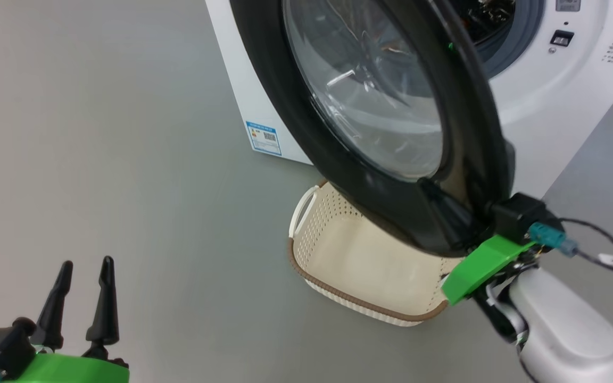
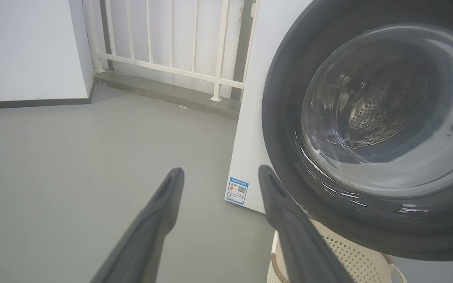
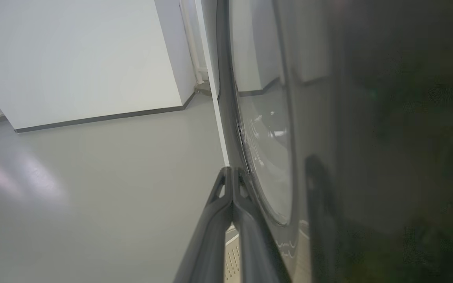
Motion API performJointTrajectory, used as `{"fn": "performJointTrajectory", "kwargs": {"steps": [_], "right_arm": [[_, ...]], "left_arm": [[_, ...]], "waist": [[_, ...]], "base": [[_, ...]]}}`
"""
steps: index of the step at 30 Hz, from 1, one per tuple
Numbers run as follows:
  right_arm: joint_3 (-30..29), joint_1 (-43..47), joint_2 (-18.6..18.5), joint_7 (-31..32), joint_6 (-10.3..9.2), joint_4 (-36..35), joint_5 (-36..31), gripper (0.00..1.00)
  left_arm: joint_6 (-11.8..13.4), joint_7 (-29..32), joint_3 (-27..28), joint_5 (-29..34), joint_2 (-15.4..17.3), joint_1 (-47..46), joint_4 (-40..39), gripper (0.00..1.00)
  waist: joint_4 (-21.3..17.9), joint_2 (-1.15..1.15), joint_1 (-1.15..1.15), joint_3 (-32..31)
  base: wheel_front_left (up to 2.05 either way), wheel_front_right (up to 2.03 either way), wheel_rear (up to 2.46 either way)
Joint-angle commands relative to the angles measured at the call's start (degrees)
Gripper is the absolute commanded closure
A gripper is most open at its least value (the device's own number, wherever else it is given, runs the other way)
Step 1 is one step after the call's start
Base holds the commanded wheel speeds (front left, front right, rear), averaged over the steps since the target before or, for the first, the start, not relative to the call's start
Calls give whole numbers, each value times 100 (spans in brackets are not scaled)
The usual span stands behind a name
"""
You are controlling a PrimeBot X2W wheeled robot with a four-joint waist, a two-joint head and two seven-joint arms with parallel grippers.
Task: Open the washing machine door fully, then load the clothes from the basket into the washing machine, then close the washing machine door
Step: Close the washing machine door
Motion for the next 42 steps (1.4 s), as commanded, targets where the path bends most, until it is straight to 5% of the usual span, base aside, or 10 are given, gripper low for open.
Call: {"fn": "performJointTrajectory", "kwargs": {"steps": [1,18,42], "right_arm": [[-80,-201,-86,-29,14,-83,-84,100],[-1260,-1120,-506,-29,14,-47,-532,100],[-2157,-2668,-830,77,14,30,-854,100]], "left_arm": [[-11,-52,219,-50,198,-258,-171,0],[-11,-52,144,-213,291,-729,-295,0],[-11,-52,26,-365,344,-1206,-373,0]], "waist": [[12,0,0,108],[95,0,0,1129],[25,0,0,1999]], "base": [[0,0,0],[0,0,0],[0,0,0]]}}
